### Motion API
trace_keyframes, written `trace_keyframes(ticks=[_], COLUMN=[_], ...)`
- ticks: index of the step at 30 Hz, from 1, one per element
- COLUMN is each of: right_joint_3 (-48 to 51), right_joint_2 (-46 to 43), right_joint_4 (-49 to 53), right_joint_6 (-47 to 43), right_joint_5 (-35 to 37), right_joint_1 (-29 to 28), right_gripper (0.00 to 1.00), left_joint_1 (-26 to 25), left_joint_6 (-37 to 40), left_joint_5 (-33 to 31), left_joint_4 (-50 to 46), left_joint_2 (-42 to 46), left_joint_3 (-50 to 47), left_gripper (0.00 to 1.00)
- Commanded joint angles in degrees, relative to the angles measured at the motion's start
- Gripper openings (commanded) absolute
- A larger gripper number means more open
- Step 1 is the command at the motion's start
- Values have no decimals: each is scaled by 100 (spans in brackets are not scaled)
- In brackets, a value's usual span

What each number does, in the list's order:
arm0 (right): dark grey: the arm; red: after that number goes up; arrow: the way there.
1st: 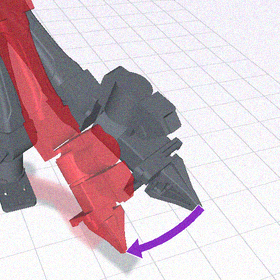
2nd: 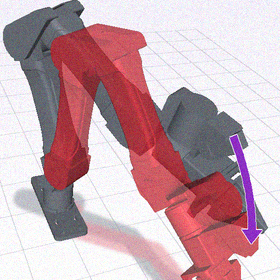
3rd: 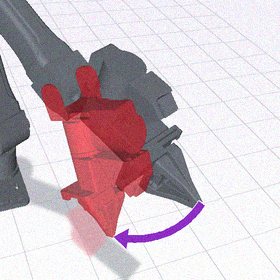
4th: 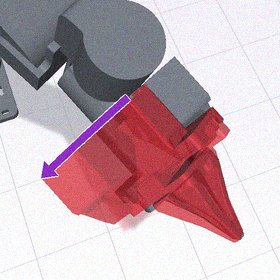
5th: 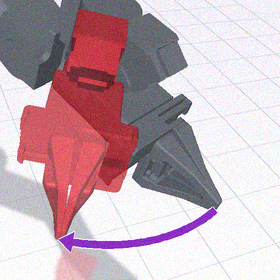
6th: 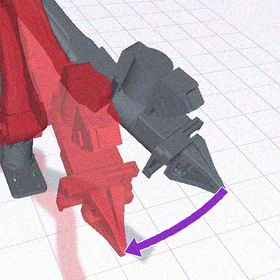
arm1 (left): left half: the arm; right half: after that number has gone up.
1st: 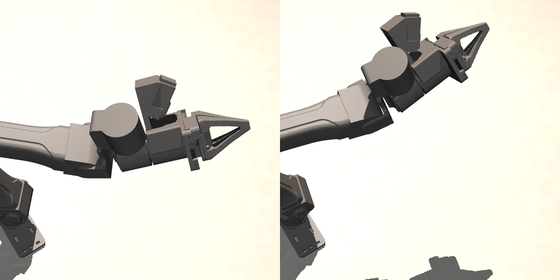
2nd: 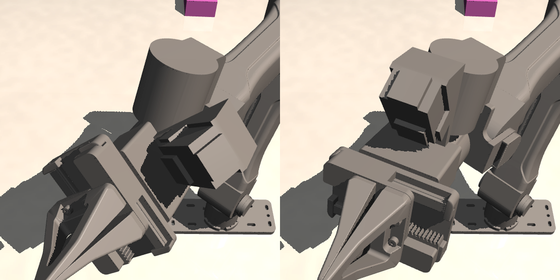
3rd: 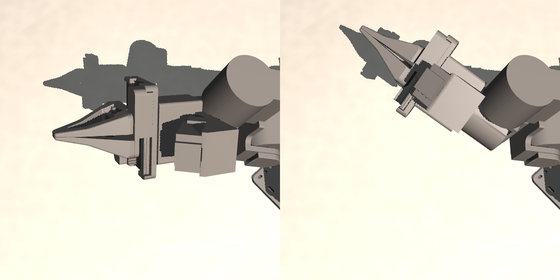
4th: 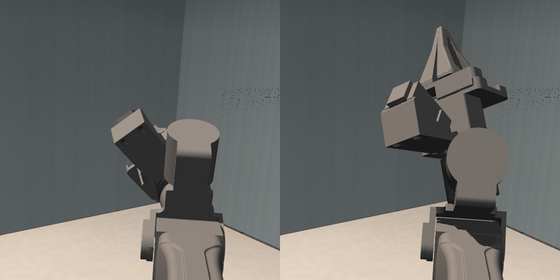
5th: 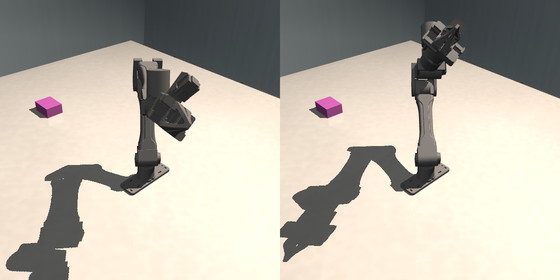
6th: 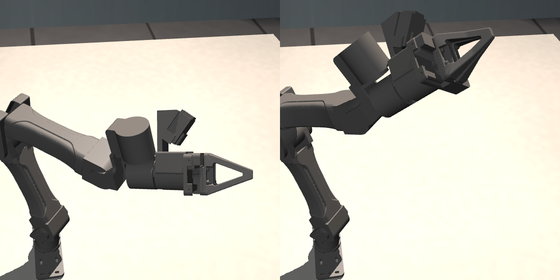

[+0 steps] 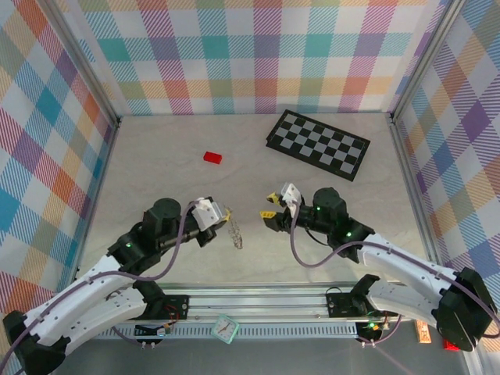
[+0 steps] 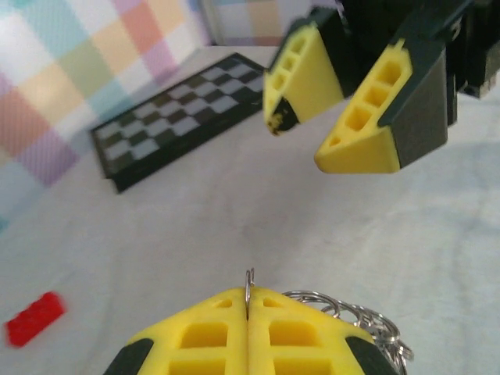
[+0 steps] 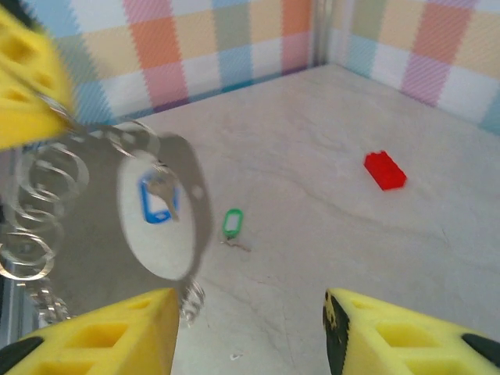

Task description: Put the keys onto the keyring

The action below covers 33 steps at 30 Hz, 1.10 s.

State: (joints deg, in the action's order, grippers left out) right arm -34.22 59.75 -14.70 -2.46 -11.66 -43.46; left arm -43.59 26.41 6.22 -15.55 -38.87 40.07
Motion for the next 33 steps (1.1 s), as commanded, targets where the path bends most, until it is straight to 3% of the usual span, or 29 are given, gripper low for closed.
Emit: trace_keyframes(ticks=[1,5,7,10,15,23,33], right_joint_3=[-629,-2031,-2672,-3354,-4750,-6090,-7565], right_joint_2=[583,1848,2552,3344,4770,6242,7446], right_joint_4=[361,1666,2160,2549,3500,4082,4871], right_joint_6=[1453,2352,2218,1864,1574,1753,2016], right_joint_5=[660,391,77,212,582,1107,2014], right_joint_1=[-20,-22,-90,-309,-629,-1140,-1607], right_gripper=[51,47,45,44,45,50,53], left_joint_1=[216,678,1074,1614,2118,2215,2224], left_joint_6=[-46,-134,-204,-327,-481,-459,-374], left_joint_5=[-997,-1489,-1498,-1555,-2332,-3568,-3812], left_joint_4=[-580,-743,-802,-829,-613,-314,-530], left_joint_2=[190,304,358,434,718,1396,1977], left_joint_3=[358,542,538,468,125,-234,-266], left_gripper=[0,0,0,0,0,0,0])
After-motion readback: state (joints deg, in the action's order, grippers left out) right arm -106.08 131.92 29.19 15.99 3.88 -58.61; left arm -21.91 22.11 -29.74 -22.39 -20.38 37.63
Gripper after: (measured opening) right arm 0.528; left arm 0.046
